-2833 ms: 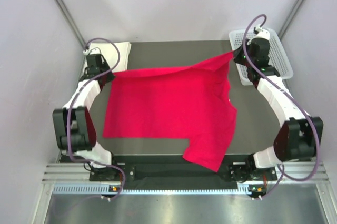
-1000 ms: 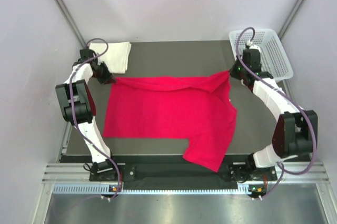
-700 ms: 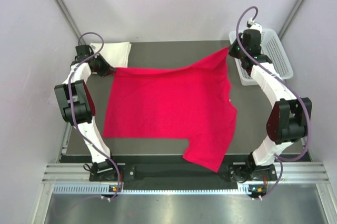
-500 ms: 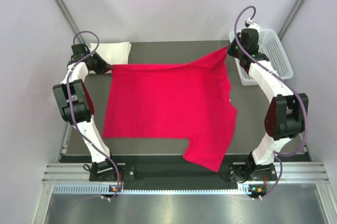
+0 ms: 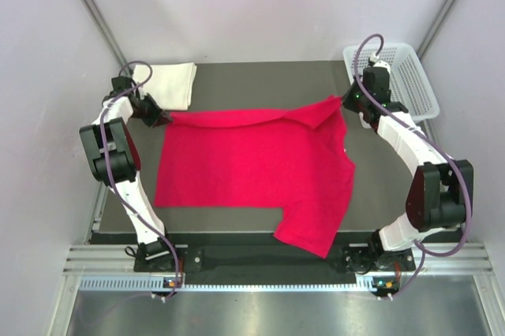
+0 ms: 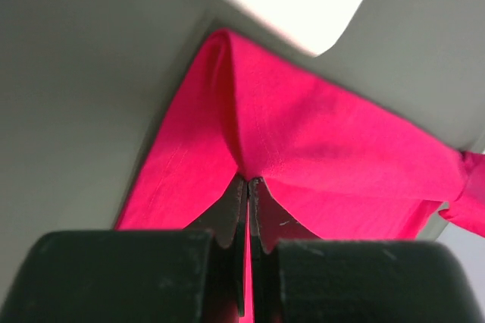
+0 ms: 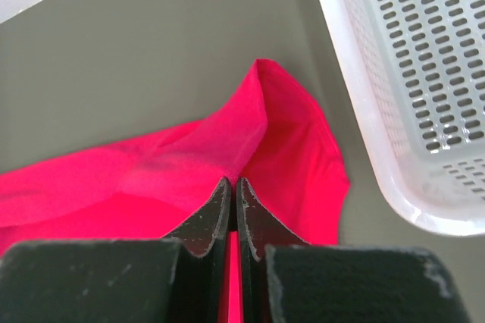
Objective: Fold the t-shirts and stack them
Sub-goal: Fold the tshirt
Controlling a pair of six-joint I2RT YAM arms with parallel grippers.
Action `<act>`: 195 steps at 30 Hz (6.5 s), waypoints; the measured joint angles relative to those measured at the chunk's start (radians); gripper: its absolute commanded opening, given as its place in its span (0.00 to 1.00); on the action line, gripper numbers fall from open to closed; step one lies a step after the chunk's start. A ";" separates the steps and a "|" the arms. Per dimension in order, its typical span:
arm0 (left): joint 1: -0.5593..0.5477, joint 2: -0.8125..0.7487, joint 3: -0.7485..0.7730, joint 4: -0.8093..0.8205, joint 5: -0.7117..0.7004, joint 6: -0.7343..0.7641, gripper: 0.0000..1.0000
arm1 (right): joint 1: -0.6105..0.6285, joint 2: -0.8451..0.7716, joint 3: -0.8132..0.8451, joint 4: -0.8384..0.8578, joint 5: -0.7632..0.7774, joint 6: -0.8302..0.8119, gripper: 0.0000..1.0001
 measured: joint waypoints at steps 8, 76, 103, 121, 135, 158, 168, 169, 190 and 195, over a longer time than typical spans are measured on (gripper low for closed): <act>0.000 0.007 0.091 -0.176 -0.067 0.082 0.00 | 0.000 -0.066 -0.082 -0.002 -0.008 -0.029 0.00; -0.019 0.078 0.199 -0.132 -0.145 0.171 0.51 | 0.052 0.274 0.204 -0.143 0.002 -0.362 0.73; -0.059 0.171 0.188 -0.031 -0.173 0.154 0.00 | 0.045 0.497 0.361 -0.198 -0.033 -0.401 0.16; -0.013 0.053 0.093 -0.019 -0.481 0.094 0.40 | 0.069 0.649 0.616 -0.199 -0.028 -0.344 0.38; 0.000 -0.269 -0.131 -0.055 -0.518 0.027 0.22 | 0.067 0.493 0.472 -0.338 -0.015 -0.290 0.31; 0.002 -0.425 -0.496 0.055 -0.114 -0.105 0.16 | 0.020 0.299 0.147 -0.167 -0.244 -0.331 0.43; 0.034 -0.418 -0.496 0.056 -0.077 -0.118 0.16 | 0.020 0.340 0.140 -0.147 -0.281 -0.358 0.47; 0.038 -0.418 -0.496 0.058 -0.072 -0.127 0.17 | 0.020 0.346 0.140 -0.146 -0.281 -0.361 0.47; 0.076 -0.308 -0.496 0.173 -0.028 -0.320 0.29 | 0.020 0.429 0.177 -0.150 -0.278 -0.403 0.14; 0.077 -0.304 -0.485 0.172 -0.039 -0.314 0.39 | 0.020 0.430 0.177 -0.154 -0.280 -0.390 0.02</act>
